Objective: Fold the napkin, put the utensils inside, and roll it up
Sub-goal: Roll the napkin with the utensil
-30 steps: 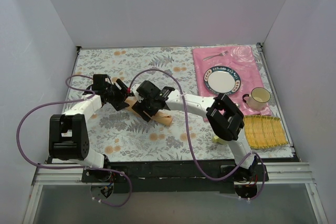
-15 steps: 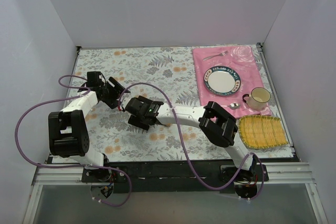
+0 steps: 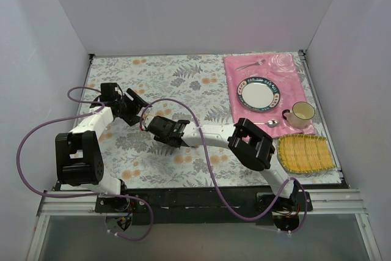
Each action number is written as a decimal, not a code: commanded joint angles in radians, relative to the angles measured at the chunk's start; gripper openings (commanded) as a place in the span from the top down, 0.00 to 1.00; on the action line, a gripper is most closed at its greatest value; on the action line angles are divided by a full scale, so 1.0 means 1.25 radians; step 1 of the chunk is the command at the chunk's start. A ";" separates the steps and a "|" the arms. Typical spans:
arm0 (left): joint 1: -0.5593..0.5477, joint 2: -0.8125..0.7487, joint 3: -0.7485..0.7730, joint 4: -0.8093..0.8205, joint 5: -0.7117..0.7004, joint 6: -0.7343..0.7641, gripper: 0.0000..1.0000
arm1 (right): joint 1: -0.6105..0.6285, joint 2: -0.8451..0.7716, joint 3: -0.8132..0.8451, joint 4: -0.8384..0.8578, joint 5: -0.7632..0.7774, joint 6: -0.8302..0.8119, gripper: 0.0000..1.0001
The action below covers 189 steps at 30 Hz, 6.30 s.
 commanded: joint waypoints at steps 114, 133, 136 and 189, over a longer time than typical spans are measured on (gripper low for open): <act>-0.153 0.097 0.043 0.208 0.220 -0.099 0.34 | -0.368 -0.251 -0.134 -0.035 -0.618 0.343 0.25; -0.177 0.099 0.058 0.177 0.191 -0.066 0.34 | -0.381 -0.236 -0.280 -0.004 -0.554 0.343 0.66; -0.177 0.100 0.062 0.170 0.184 -0.064 0.34 | -0.372 -0.232 -0.260 0.002 -0.566 0.355 0.66; -0.087 -0.011 0.009 0.136 0.063 -0.097 0.27 | -0.176 0.018 0.099 -0.003 -0.218 0.358 0.30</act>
